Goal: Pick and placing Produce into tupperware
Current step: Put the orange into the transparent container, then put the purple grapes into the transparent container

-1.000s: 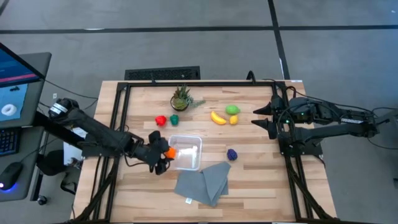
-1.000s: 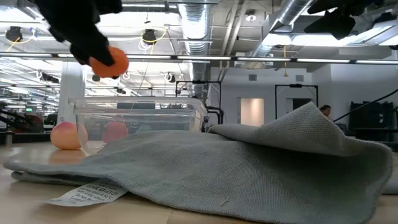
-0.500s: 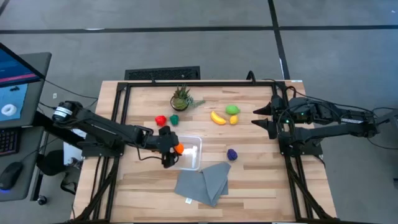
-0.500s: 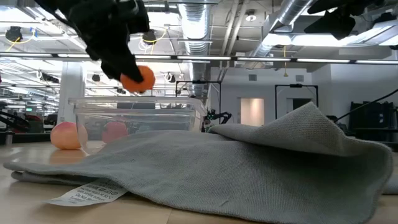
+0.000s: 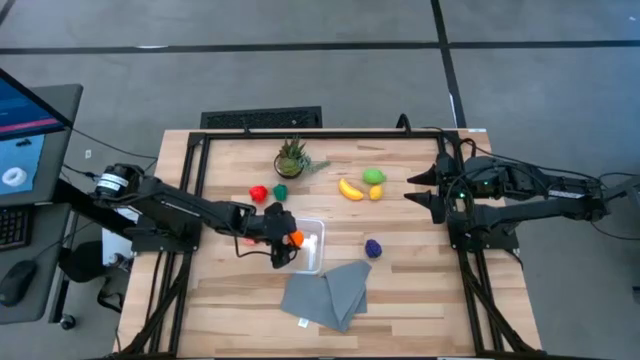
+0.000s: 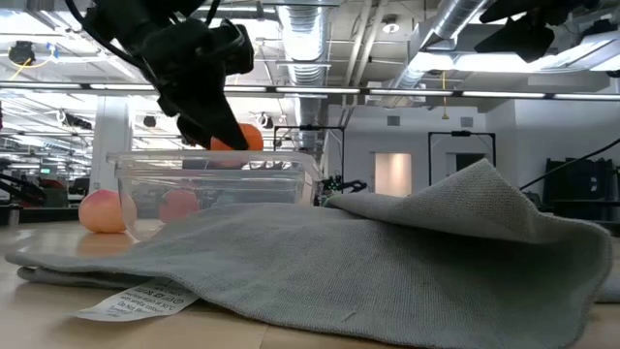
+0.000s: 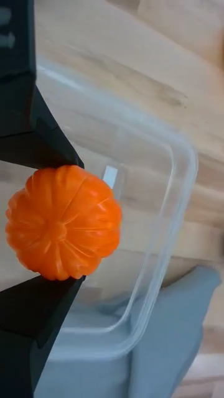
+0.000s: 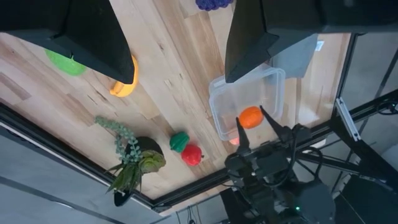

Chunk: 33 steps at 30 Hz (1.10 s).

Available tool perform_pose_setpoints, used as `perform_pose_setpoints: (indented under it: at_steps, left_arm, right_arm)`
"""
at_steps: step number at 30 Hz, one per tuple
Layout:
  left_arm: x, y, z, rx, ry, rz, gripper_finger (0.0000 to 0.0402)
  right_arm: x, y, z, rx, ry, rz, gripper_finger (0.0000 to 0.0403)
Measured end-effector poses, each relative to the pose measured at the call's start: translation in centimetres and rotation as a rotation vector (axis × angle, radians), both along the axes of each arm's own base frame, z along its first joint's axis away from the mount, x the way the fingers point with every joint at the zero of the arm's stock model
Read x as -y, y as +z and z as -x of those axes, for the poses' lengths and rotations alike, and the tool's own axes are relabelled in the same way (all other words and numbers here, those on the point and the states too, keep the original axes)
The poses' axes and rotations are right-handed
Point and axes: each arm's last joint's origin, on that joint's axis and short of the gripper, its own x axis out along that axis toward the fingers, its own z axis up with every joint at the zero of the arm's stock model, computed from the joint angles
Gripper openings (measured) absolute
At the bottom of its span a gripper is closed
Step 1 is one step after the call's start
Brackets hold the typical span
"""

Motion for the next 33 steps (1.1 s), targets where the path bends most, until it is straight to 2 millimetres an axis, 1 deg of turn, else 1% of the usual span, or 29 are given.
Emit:
perform_pose_setpoints:
  at_steps: [7, 13, 16, 21, 33]
  left_arm:
    - [-0.51, 0.1, -0.19, 0.013, -0.012, -0.005, 0.0239]
    - [-0.22, 0.14, -0.2, 0.018, -0.102, -0.071, 0.024]
    - [-0.1, 0.16, -0.2, 0.021, -0.131, -0.095, 0.0251]
    - [-0.12, 0.16, -0.2, 0.02, -0.143, -0.108, 0.0266]
    - [-0.18, 0.09, -0.13, 0.009, -0.14, -0.116, 0.0269]
  right_arm:
    - [0.03, 0.0, 0.0, 0.0, -0.008, 0.004, 0.0276]
    - [0.05, 0.0, 0.01, 0.0, -0.017, 0.008, 0.0276]
    - [0.05, 0.01, 0.01, 0.0, -0.017, 0.008, 0.0276]
    - [0.05, 0.0, 0.01, 0.0, -0.017, 0.008, 0.0276]
    - [0.05, 0.0, 0.01, 0.0, -0.016, 0.01, 0.0276]
